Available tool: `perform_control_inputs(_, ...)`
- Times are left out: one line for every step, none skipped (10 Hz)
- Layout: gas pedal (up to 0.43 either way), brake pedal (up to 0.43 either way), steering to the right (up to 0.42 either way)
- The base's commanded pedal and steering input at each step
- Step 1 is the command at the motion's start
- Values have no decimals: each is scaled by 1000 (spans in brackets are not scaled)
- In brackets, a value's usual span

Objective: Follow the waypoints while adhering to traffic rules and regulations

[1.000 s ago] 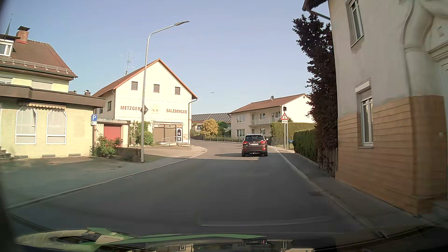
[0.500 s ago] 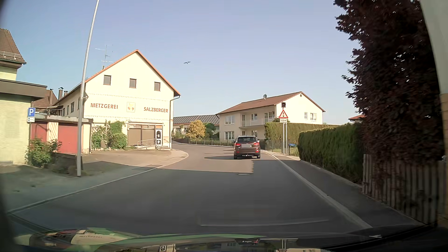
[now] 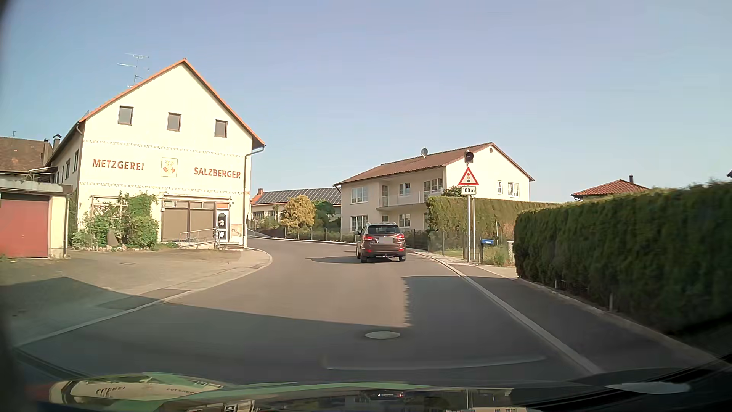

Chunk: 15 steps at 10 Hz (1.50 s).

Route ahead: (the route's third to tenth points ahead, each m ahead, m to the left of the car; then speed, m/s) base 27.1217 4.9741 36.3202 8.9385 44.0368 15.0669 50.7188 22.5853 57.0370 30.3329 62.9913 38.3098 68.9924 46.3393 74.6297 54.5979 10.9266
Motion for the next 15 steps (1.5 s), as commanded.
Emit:
perform_control_inputs(0,0,16)
perform_control_inputs(0,0,13)
perform_control_inputs(0,0,10)
perform_control_inputs(8,0,7)
perform_control_inputs(39,0,5)
perform_control_inputs(59,0,3)
perform_control_inputs(67,0,-1)
perform_control_inputs(87,0,-9)
perform_control_inputs(98,0,-13)
perform_control_inputs(98,0,-13)
perform_control_inputs(110,0,-18)
perform_control_inputs(110,0,-31)
perform_control_inputs(79,0,-42)
perform_control_inputs(20,0,-59)
perform_control_inputs(0,0,-76)
